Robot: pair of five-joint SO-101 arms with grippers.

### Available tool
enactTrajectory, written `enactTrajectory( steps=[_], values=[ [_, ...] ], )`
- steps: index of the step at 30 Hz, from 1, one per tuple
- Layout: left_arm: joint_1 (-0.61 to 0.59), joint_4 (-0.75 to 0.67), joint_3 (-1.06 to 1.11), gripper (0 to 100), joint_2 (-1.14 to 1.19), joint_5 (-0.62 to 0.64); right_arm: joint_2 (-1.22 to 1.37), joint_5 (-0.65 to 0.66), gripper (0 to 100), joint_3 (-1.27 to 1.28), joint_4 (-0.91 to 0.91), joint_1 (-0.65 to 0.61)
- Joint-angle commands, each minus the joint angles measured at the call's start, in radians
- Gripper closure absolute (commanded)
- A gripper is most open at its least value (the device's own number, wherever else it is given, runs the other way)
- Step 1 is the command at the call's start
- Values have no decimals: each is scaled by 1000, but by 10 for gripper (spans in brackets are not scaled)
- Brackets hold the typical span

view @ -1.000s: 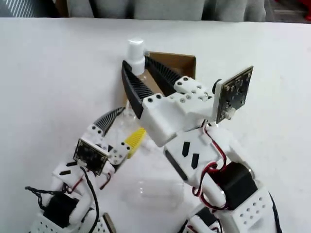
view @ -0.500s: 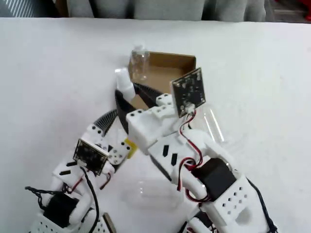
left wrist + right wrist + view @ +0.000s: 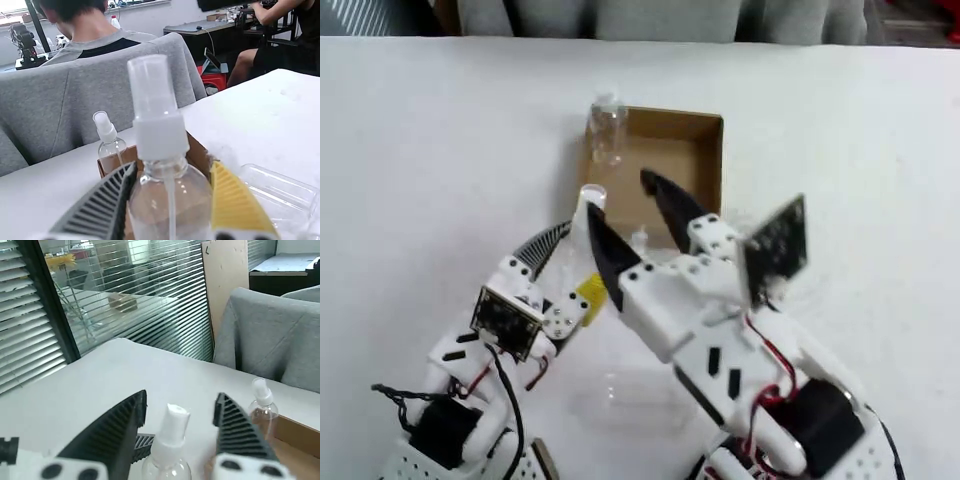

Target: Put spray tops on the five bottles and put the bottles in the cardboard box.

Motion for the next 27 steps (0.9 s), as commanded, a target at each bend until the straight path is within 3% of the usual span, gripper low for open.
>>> enactTrajectory(
  steps=[1, 3, 8, 13, 19, 23, 27],
  values=[
    [-30, -69, -12, 912, -19, 0, -56, 25, 994, 3, 62, 81],
    [-82, -115, -12, 912, -15, 0, -73, 25, 946, 37, 87, 137],
    [-193, -204, -15, 912, 7, 127, -99, 25, 979, 196, 84, 219],
    [-255, -210, -189, 912, 246, 172, -140, 23, 983, 385, 30, 222],
    [-248, -218, -414, 912, 628, 172, -209, 17, 983, 654, -199, 213],
    [-189, -222, -502, 910, 728, 172, -257, 17, 982, 842, -357, 185],
    [-120, -342, -506, 911, 783, 172, -348, 17, 982, 957, -463, 165]
  ],
)
